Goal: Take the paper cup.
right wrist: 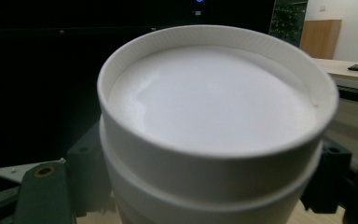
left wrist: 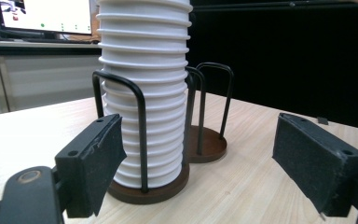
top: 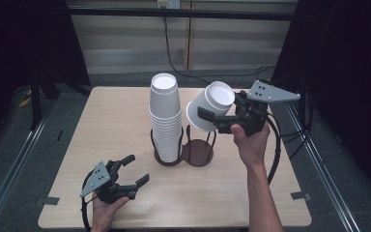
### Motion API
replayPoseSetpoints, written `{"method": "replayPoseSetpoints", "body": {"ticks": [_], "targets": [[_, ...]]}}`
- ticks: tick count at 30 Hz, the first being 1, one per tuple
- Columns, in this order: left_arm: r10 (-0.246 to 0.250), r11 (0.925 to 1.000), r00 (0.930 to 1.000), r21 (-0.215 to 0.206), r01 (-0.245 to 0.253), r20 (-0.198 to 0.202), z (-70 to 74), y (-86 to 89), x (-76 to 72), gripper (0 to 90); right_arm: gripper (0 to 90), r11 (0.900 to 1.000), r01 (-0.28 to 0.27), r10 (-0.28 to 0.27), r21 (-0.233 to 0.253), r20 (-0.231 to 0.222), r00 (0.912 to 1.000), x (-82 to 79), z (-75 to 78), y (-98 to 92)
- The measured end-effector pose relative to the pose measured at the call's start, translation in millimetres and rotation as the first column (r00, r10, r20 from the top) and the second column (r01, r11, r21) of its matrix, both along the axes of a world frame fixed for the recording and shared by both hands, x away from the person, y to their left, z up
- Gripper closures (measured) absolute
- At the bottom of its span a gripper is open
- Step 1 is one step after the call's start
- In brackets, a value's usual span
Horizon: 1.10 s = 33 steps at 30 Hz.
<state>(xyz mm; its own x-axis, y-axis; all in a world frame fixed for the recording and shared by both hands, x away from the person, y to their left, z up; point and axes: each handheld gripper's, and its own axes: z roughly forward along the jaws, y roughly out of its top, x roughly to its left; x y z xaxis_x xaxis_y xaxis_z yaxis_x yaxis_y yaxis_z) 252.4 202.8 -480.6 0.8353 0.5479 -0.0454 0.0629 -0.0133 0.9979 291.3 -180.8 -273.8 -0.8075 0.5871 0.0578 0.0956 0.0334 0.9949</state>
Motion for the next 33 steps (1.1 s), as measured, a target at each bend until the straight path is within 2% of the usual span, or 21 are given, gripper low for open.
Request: {"method": "replayPoseSetpoints", "body": {"ticks": [3,4,5,6,8,9,13,14,18,19,21,22,25,26,31,33], "targets": [[0.001,0.9998,1.0000,0.018,-0.001,0.001,0.0,1.7,1.0,16.2,20.4,1.000,-0.011,0.011,0.001,-0.001,0.9999,-1.3,-6.5,-1.0],[-0.003,1.0000,1.0000,0.008,0.003,-0.005,-0.2,3.8,1.8,16.2,20.4,1.000,-0.018,0.018,0.000,-0.010,0.9998,-2.2,-13.5,-1.2],[-0.003,1.0000,1.0000,0.008,0.003,-0.005,-0.2,3.8,1.8,16.2,20.4,1.000,-0.018,0.018,0.000,-0.010,0.9998,-2.2,-13.5,-1.2],[-0.010,0.9999,0.9997,-0.010,0.010,-0.023,-0.1,3.2,0.6,16.2,20.4,1.000,-0.022,0.022,-0.002,-0.018,0.9996,-2.9,-20.3,-0.6],[-0.017,0.9999,0.9996,-0.002,0.017,-0.024,1.0,2.4,1.2,16.2,20.4,1.000,-0.026,0.026,-0.002,-0.023,0.9994,-4.1,-25.9,0.3],[-0.020,0.9997,0.9998,0.016,0.020,-0.007,2.2,2.7,2.6,16.0,20.4,1.000,-0.028,0.028,0.000,-0.024,0.9993,-5.0,-28.4,0.6],[-0.033,0.9993,0.9994,0.016,0.033,-0.005,6.7,-0.3,3.0,16.0,20.5,0.999,-0.035,0.035,-0.005,-0.032,0.9989,-7.8,-35.5,2.9],[-0.047,0.9986,0.9989,0.022,0.047,0.003,10.4,-2.3,3.7,16.0,20.5,0.999,-0.036,0.035,-0.022,-0.039,0.9986,-9.4,-41.3,4.4],[-0.068,0.9974,0.9977,0.025,0.068,0.008,15.3,-6.6,4.8,16.0,20.3,0.999,-0.039,0.038,-0.022,-0.050,0.9980,-11.6,-53.1,5.7],[-0.081,0.9967,0.9967,0.003,0.081,-0.010,15.6,-9.1,4.1,16.2,20.3,0.999,-0.043,0.041,-0.020,-0.055,0.9976,-11.9,-56.6,6.0],[-0.090,0.9959,0.9959,0.009,0.090,-0.011,16.1,-10.5,4.4,16.7,20.3,0.999,-0.043,0.041,-0.027,-0.063,0.9972,-12.9,-62.6,6.8],[-0.084,0.9956,0.9965,0.043,0.084,0.002,17.3,-14.5,4.6,16.7,20.3,0.998,-0.050,0.048,-0.027,-0.065,0.9967,-13.2,-65.4,7.3],[-0.100,0.9934,0.9950,0.056,0.100,-0.002,18.1,-18.0,4.4,16.6,20.3,0.998,-0.053,0.050,-0.029,-0.071,0.9962,-14.1,-70.7,8.4],[-0.111,0.9913,0.9938,0.073,0.110,0.010,19.2,-19.1,5.0,16.7,20.3,0.998,-0.064,0.062,-0.027,-0.077,0.9951,-15.5,-75.6,9.5],[-0.122,0.9898,0.9925,0.073,0.122,-0.005,18.9,-19.6,7.7,16.3,20.4,0.997,-0.078,0.075,-0.028,-0.093,0.9928,-18.5,-86.1,12.7],[-0.139,0.9859,0.9903,0.094,0.138,0.001,20.1,-21.8,7.4,16.1,20.4,0.995,-0.097,0.093,-0.028,-0.110,0.9895,-18.0,-94.5,14.9]]}}
